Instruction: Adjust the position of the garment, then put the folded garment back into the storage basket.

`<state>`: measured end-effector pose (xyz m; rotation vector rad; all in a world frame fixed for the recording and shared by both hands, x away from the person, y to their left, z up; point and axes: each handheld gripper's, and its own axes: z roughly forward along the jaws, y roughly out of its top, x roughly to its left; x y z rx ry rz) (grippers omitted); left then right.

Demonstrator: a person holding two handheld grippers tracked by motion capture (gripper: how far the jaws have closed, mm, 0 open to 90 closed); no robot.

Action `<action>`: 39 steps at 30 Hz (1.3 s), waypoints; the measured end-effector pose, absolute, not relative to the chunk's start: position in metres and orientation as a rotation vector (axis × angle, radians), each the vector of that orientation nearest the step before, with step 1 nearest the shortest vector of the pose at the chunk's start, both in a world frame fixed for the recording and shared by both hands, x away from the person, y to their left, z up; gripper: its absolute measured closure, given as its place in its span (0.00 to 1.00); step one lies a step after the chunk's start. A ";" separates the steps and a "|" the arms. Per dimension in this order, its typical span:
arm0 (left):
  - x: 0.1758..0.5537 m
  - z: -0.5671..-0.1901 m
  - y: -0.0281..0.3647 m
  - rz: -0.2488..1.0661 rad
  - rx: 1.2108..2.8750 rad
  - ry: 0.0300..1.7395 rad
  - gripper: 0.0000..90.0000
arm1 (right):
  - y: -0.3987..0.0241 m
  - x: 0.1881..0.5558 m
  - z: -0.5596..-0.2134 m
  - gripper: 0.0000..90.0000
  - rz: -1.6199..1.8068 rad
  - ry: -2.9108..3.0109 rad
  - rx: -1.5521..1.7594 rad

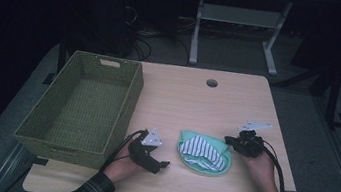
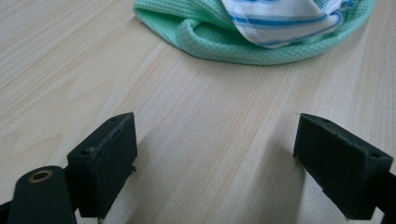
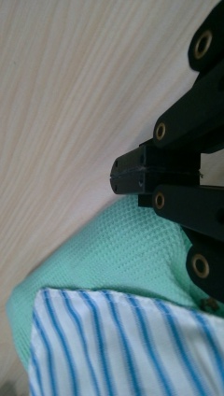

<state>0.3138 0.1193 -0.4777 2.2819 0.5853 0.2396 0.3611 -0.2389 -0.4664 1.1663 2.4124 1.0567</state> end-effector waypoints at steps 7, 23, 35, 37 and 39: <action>0.314 -0.478 0.119 0.240 2.282 0.585 0.14 | -0.244 0.351 -0.468 1.00 1.056 2.441 1.162; 0.314 -0.478 0.119 0.239 2.281 0.586 0.14 | -0.242 0.311 -0.466 1.00 1.087 2.516 1.096; 0.316 -0.474 0.118 0.246 2.307 0.621 0.15 | -0.264 0.302 -0.462 0.76 1.130 2.393 1.172; 0.317 -0.473 0.118 0.234 2.307 0.639 0.15 | -0.269 0.303 -0.463 0.67 1.110 2.367 1.204; 0.317 -0.470 0.118 0.218 2.294 0.660 0.15 | -0.274 0.305 -0.465 0.57 1.087 2.327 1.216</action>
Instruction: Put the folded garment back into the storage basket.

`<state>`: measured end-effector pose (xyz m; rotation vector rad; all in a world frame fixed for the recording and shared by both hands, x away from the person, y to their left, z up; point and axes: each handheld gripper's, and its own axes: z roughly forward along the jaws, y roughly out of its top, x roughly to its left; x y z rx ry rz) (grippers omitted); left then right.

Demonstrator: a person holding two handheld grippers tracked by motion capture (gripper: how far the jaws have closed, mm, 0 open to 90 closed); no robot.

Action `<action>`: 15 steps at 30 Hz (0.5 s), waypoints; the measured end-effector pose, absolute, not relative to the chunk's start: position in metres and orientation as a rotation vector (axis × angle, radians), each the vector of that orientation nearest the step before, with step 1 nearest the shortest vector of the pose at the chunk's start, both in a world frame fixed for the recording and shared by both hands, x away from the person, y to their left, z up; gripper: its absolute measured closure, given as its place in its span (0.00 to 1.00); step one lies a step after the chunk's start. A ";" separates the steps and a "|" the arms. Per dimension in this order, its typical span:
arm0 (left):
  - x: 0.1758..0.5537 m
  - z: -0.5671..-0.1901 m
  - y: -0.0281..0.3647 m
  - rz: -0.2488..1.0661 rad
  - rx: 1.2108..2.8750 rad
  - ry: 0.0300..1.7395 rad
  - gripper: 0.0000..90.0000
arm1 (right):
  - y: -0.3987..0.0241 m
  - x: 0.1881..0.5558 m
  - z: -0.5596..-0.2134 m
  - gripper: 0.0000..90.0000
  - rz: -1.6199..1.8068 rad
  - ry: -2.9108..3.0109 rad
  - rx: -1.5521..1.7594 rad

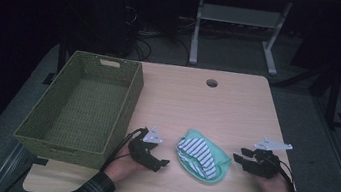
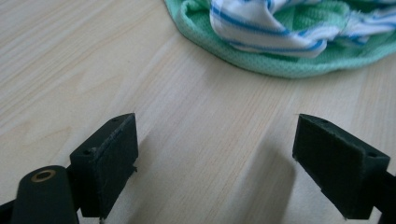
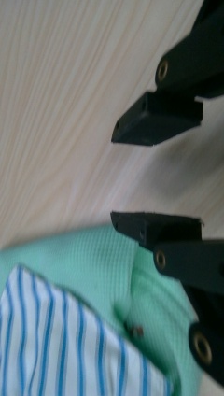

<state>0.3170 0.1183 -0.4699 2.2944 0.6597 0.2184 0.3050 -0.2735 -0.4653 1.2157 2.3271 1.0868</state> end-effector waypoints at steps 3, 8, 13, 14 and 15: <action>0.317 -0.463 0.117 0.179 2.289 0.680 0.15 | -0.279 0.308 -0.471 0.46 1.029 2.291 1.261; 0.314 -0.447 0.106 0.136 2.295 0.665 0.15 | -0.283 0.311 -0.476 0.37 0.984 2.254 1.290; 0.314 -0.431 0.092 0.106 2.292 0.659 0.15 | -0.284 0.312 -0.479 0.30 0.980 2.230 1.312; 0.315 -0.428 0.089 0.105 2.288 0.656 0.15 | -0.285 0.312 -0.480 0.28 0.981 2.224 1.318; 0.315 -0.425 0.086 0.102 2.292 0.652 0.15 | -0.285 0.312 -0.481 0.25 0.991 2.211 1.314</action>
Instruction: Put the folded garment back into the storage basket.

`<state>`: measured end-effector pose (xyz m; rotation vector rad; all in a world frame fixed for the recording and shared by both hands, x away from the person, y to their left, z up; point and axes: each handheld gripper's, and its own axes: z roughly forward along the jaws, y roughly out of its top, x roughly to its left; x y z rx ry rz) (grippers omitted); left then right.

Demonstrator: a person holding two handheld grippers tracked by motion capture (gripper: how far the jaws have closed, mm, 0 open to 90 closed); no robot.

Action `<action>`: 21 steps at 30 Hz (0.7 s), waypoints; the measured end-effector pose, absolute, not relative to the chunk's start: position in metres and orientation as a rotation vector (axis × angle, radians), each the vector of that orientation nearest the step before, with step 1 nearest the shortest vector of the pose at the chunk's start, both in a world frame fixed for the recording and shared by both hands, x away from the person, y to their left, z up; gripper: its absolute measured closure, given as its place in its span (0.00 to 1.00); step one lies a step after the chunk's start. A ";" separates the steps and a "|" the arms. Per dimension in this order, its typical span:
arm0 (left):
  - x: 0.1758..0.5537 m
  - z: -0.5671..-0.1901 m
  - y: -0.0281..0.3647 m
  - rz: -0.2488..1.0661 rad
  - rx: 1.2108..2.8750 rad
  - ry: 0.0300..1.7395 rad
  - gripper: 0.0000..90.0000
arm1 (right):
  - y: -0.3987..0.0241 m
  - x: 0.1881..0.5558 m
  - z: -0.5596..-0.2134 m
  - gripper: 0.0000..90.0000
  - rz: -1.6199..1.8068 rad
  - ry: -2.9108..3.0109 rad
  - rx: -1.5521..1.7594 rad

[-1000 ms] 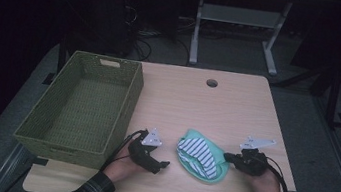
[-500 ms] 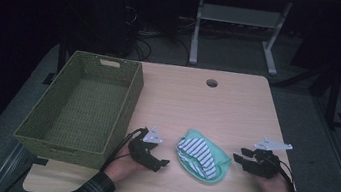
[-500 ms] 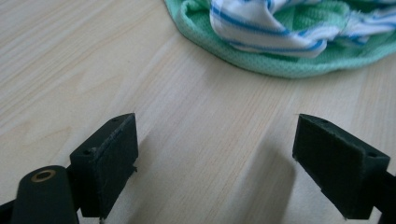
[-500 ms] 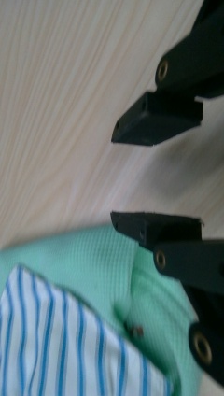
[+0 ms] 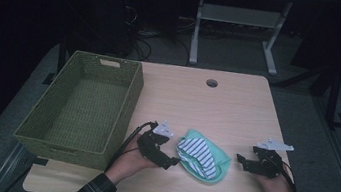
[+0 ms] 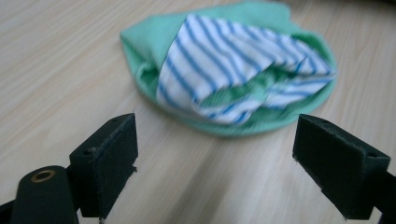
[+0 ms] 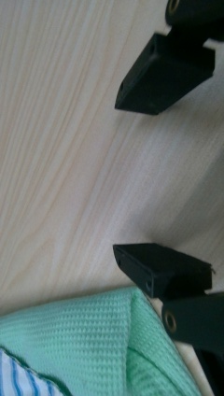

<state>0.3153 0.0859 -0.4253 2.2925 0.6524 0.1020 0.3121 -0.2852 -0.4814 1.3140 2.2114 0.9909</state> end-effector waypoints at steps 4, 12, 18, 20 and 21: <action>0.317 -0.420 0.073 0.088 2.301 0.650 0.15 | -0.286 0.313 -0.482 0.20 0.980 2.205 1.333; 0.318 -0.418 0.043 0.087 2.336 0.577 0.15 | -0.286 0.313 -0.482 0.19 0.975 2.203 1.338; 0.321 -0.428 0.028 0.065 2.370 0.558 0.15 | -0.286 0.314 -0.482 0.19 0.973 2.201 1.341; 0.321 -0.433 0.025 0.053 2.393 0.540 0.15 | -0.286 0.313 -0.482 0.19 0.973 2.200 1.343; 0.320 -0.436 0.023 0.046 2.408 0.527 0.15 | -0.286 0.313 -0.482 0.19 0.973 2.200 1.343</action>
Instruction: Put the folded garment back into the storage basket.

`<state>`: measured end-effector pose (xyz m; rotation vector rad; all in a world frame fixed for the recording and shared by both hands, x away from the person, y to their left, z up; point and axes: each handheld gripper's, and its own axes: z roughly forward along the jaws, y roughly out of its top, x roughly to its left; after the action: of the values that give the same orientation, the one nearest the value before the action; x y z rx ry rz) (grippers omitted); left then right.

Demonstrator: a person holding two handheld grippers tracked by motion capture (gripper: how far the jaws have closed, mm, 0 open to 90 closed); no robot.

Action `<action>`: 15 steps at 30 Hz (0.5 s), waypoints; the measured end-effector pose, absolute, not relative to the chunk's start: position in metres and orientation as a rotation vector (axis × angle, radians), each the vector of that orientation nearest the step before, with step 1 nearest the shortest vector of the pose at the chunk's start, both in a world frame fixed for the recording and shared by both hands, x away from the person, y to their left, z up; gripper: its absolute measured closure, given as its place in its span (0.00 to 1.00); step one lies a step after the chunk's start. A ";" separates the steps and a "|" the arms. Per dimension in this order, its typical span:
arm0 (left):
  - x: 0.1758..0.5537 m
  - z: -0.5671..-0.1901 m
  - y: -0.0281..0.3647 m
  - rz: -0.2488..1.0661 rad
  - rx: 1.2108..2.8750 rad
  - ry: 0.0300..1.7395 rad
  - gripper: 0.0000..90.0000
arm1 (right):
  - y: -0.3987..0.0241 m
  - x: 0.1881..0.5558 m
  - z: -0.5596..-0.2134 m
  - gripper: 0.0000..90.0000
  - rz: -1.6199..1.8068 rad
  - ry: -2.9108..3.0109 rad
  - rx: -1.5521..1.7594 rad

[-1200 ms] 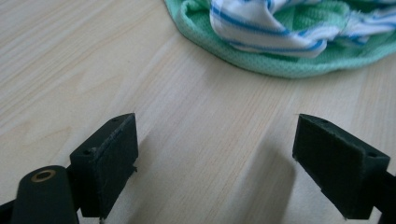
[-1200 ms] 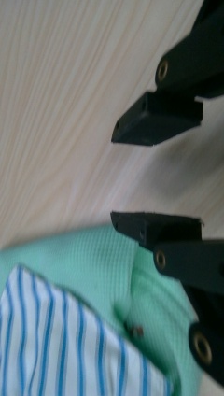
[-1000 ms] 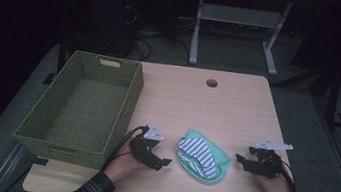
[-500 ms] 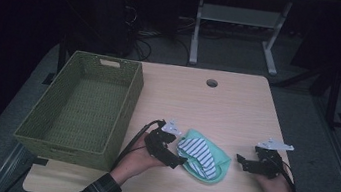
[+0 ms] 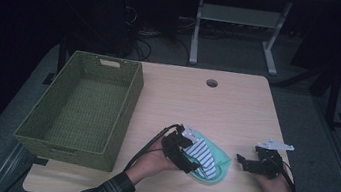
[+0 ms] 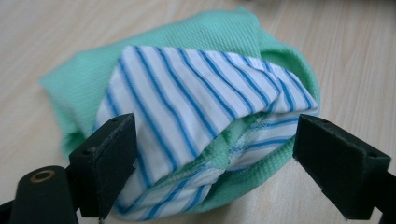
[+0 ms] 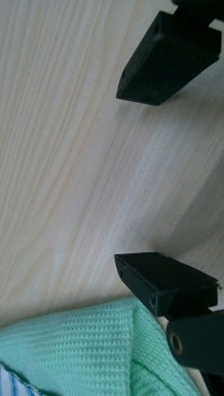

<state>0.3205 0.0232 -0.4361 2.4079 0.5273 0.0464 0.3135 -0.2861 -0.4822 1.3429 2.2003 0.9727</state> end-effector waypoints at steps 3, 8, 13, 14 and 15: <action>0.320 -0.444 0.021 0.033 2.448 0.510 0.15 | -0.286 0.313 -0.482 0.19 0.973 2.199 1.344; 0.319 -0.453 0.017 0.035 2.480 0.499 0.14 | -0.286 0.313 -0.482 0.19 0.973 2.198 1.346; 0.316 -0.457 0.013 0.055 2.511 0.472 0.14 | -0.286 0.313 -0.482 0.19 0.972 2.197 1.349; 0.316 -0.457 0.013 0.054 2.511 0.472 0.15 | -0.286 0.313 -0.482 0.19 0.972 2.197 1.349; 0.316 -0.457 0.014 0.061 2.517 0.463 0.15 | -0.286 0.313 -0.482 0.19 0.972 2.196 1.349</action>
<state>0.3161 0.0136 -0.4575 2.5169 0.4632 0.0613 0.3134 -0.2861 -0.4822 1.3494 2.1963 0.9718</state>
